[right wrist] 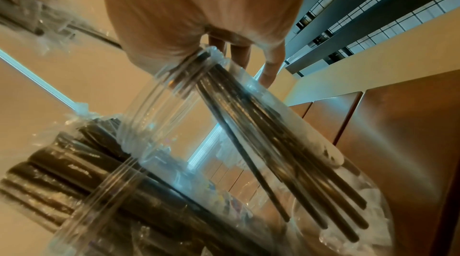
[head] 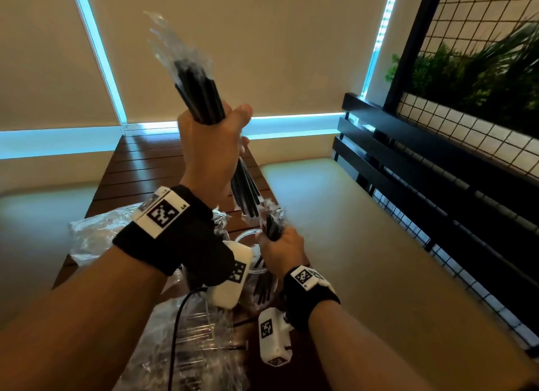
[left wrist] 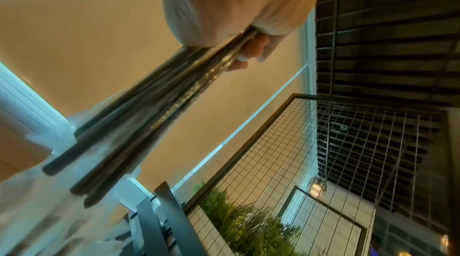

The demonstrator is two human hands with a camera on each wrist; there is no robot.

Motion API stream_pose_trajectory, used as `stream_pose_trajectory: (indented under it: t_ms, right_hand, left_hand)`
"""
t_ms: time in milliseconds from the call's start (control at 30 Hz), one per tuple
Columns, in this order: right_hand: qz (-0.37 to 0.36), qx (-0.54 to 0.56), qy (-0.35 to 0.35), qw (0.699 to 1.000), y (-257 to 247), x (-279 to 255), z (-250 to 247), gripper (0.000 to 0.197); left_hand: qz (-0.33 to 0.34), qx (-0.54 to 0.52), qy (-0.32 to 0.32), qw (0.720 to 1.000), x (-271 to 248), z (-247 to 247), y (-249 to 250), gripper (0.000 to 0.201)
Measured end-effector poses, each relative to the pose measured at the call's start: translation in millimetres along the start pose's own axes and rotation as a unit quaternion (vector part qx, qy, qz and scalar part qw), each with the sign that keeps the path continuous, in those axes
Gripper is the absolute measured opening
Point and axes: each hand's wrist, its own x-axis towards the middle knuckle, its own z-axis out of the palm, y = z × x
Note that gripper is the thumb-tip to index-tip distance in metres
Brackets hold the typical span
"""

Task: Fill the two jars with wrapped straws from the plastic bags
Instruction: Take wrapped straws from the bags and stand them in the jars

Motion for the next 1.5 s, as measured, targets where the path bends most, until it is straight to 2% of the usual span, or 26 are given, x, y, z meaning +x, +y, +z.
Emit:
stream_pose_trajectory:
  t_ms: [133,267,367,467,567,667,733,800,867,967,1033,1133,1233,1300,1333,1367,1400,1433,1500]
  right_hand:
    - [-0.024,-0.011,0.01,1.0,-2.2,-2.9,3.3,0.014]
    - [-0.011,0.029,0.032,0.999,-0.6,-4.9,3.2,0.017]
    - [-0.01,0.041,0.039,0.998,-1.2,-7.7,5.1,0.016]
    - [-0.031,0.041,0.033,0.998,-2.4,-9.5,5.5,0.013]
    - [-0.036,0.067,0.017,0.997,-0.4,-8.3,6.5,0.007]
    - [-0.019,0.11,0.011,0.994,3.4,-6.6,8.2,0.013]
    - [-0.013,0.131,-0.029,0.991,5.4,-5.8,8.0,0.024]
    - [-0.036,0.147,-0.102,0.983,8.5,-5.7,8.7,0.044]
    - [-0.068,0.138,-0.157,0.976,13.5,-6.1,11.0,0.063]
    - [-0.099,0.047,-0.163,0.98,17.3,-7.5,9.3,0.055]
    - [-0.113,-0.014,-0.12,0.986,17.0,-8.9,8.0,0.042]
    - [-0.098,0.013,-0.093,0.991,16.7,-11.6,10.6,0.04]
    - [-0.06,0.045,-0.097,0.992,16.8,-13.4,13.7,0.052]
    - [-0.06,0.037,-0.1,0.992,13.6,-15.8,11.3,0.051]
    - [-0.055,0.032,-0.105,0.992,11.8,-17.2,9.4,0.049]
    - [-0.049,0.024,-0.109,0.993,10.5,-17.4,7.5,0.047]
    - [-0.046,0.009,-0.104,0.993,9.9,-17.0,7.7,0.045]
    - [-0.049,-0.012,-0.095,0.994,9.4,-16.4,8.3,0.043]
    - [-0.066,-0.074,-0.092,0.991,10.0,-15.9,11.3,0.043]
  left_hand:
    - [-0.009,-0.074,0.084,0.994,16.7,-6.8,17.9,0.035]
    - [0.014,-0.062,0.093,0.994,29.5,-16.0,27.6,0.033]
    - [-0.016,-0.027,0.084,0.996,18.3,-21.8,10.1,0.035]
    - [-0.052,0.034,0.04,0.997,-7.8,-23.4,-22.1,0.036]
    - [-0.061,0.081,-0.036,0.994,-35.1,-24.8,-53.9,0.033]
    - [-0.079,0.094,-0.096,0.988,-55.6,-29.1,-77.6,0.041]
    - [-0.112,0.084,-0.127,0.982,-66.5,-34.0,-95.6,0.044]
    - [-0.146,0.087,-0.159,0.973,-77.0,-38.6,-112.6,0.039]
    - [-0.164,0.118,-0.17,0.965,-87.5,-40.1,-122.0,0.036]
    - [-0.182,0.149,-0.148,0.961,-96.9,-35.3,-123.8,0.031]
    - [-0.2,0.148,-0.148,0.957,-98.5,-32.3,-118.2,0.049]
    - [-0.197,0.157,-0.15,0.956,-93.2,-36.5,-102.7,0.092]
    - [-0.131,0.176,-0.121,0.968,-82.9,-38.9,-83.1,0.117]
    - [-0.054,0.195,-0.12,0.972,-74.3,-36.2,-70.7,0.119]
    - [0.001,0.226,-0.131,0.965,-69.5,-34.0,-67.3,0.11]
    - [0.053,0.281,-0.155,0.946,-64.3,-32.0,-67.0,0.096]
    - [0.085,0.343,-0.196,0.915,-61.5,-30.7,-67.6,0.078]
    - [0.086,0.398,-0.251,0.878,-61.9,-30.4,-69.6,0.069]
    - [0.05,0.468,-0.373,0.799,-71.3,-34.7,-83.7,0.089]
